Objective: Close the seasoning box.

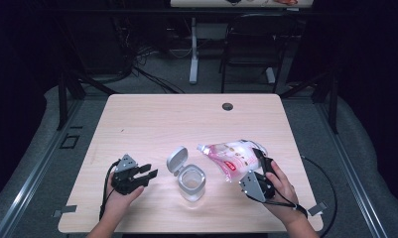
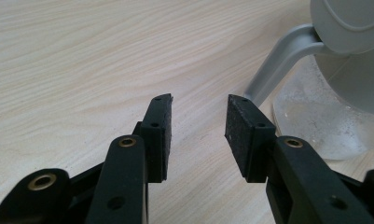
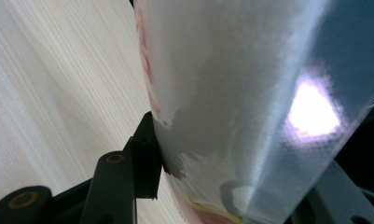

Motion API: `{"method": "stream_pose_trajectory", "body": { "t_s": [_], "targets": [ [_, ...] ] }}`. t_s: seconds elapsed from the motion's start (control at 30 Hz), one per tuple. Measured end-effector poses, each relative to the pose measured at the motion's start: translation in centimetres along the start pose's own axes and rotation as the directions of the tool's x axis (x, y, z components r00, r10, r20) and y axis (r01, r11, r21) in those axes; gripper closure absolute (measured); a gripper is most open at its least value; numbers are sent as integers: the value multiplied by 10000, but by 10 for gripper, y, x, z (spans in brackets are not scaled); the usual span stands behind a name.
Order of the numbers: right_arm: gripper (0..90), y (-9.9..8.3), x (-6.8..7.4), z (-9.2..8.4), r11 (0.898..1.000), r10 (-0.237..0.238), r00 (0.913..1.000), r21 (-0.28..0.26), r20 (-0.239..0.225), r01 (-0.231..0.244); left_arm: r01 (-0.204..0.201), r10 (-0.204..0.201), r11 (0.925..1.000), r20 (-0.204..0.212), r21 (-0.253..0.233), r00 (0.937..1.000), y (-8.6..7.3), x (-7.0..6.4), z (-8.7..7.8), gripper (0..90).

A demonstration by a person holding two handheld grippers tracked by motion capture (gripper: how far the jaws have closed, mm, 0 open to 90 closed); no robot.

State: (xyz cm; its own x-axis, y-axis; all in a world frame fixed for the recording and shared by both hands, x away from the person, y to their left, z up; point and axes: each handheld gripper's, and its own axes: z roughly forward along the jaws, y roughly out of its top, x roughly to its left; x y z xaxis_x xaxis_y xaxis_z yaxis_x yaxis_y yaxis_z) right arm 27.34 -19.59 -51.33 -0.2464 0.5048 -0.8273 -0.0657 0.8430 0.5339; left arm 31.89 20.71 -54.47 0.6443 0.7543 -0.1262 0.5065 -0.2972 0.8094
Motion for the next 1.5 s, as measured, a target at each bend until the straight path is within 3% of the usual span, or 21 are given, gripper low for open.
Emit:
{"method": "stream_pose_trajectory", "body": {
  "t_s": [0.3, 0.47, 0.53, 0.7, 0.8, 0.83, 0.9, 1.07, 1.2, 1.5],
  "targets": [
    [507, 1, 3, -1, 9973, -687, 9976, 259, 122, 684, 22, -22, 10000, -4, 9, 10000, 0, 0, 0, 614],
    [507, 0, 5, -1, 9979, -635, 9979, 124, 105, 634, 31, -31, 10000, 4, 3, 10000, 0, 0, 0, 614],
    [507, 1, 5, -1, 9958, -884, 9960, 238, 159, 880, 32, -32, 10000, 3, -8, 10000, 0, 0, 0, 614],
    [507, 0, 6, -1, 9956, -919, 9956, 178, 176, 915, 42, -42, 10000, -15, -29, 10000, 0, 0, 0, 613],
    [508, 2, 5, -4, 9889, -1358, 9901, 656, 358, 1333, 52, -52, 10000, -8, -42, 10000, 0, 0, -1, 613],
    [508, -1, 8, 0, 9957, -919, 9956, 162, 207, 915, 82, -82, 10000, -15, -50, 10000, 1, -1, -1, 613],
    [508, -1, 7, -1, 9933, -1127, 9933, 300, 242, 1120, 56, -56, 9999, -57, -87, 10000, 3, -1, -1, 609],
    [508, 0, 8, -1, 9920, -1231, 9921, 299, 255, 1223, -184, 189, 9994, 155, -299, 9997, 12, -9, -7, 609],
    [508, -1, 8, -2, 9902, -1371, 9902, 312, 266, 1363, -705, 713, 9971, 253, -283, 9971, 22, -17, -15, 610],
    [508, -4, 7, -5, 9877, -1528, 9877, 380, 331, 1516, -823, 845, 9947, 346, -614, 9958, 25, -27, -33, 617]
  ]
}}
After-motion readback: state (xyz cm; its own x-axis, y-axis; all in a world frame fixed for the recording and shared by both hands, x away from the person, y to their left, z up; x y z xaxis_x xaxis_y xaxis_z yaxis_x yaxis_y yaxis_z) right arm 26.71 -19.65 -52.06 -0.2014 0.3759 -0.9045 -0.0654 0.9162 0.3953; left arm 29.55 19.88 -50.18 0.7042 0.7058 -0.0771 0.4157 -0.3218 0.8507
